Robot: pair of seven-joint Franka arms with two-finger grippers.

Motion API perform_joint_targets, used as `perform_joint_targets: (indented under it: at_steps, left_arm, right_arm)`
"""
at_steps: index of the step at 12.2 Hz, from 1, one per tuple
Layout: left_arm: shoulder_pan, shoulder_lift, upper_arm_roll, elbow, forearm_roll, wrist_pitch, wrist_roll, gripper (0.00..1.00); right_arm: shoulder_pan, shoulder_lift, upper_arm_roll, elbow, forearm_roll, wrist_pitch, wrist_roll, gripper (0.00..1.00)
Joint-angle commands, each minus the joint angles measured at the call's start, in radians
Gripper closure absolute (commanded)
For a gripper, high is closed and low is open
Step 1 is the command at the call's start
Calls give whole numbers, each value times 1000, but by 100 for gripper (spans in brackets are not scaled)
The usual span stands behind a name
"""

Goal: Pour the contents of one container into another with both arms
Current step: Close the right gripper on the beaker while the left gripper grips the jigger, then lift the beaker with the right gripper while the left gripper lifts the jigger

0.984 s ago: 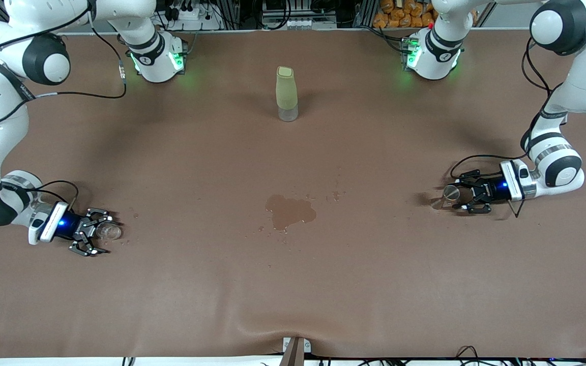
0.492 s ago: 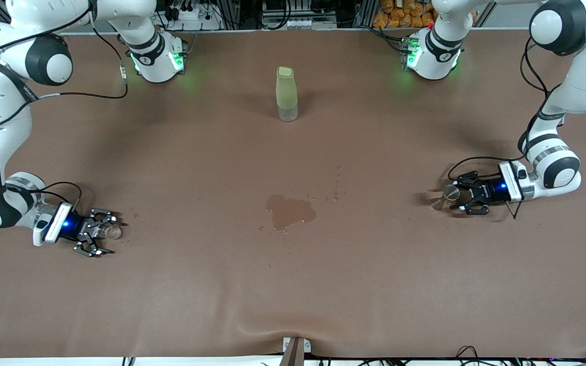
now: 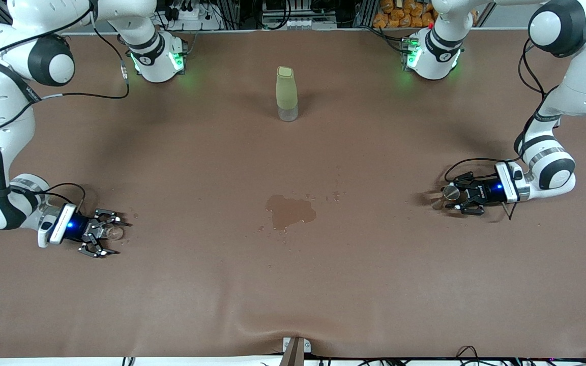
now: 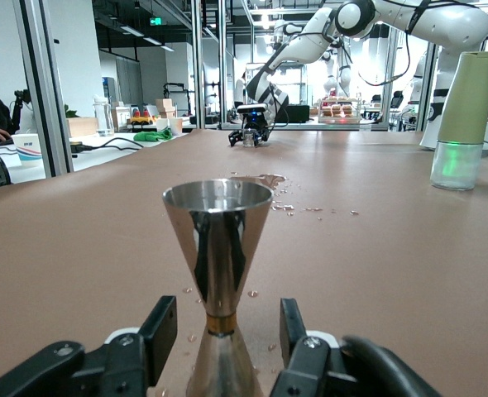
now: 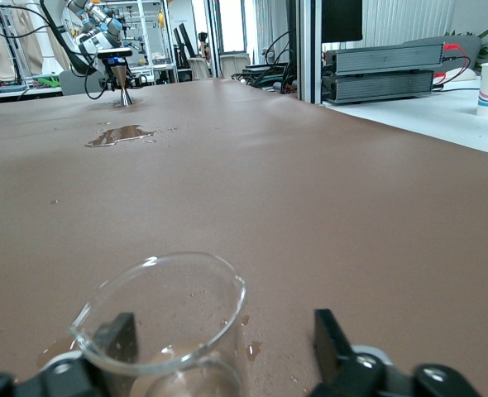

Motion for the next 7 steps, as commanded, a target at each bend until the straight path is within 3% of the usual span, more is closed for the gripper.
perform_joint_targets:
  at_steps: [1,3,7]
  left_arm:
    - [-1,14,-3,9,-32,-17,69,44]
    - [-2,14,-2,9,-32,-17,69,50]
    - [-4,18,-2,9,-38,-17,69,50]
  right_arm:
    - [9,22,-3,20,16,-7,-8,100]
    - [9,22,-3,20,16,-7,-10,100]
    - [10,22,-3,20,16,-7,-8,100]
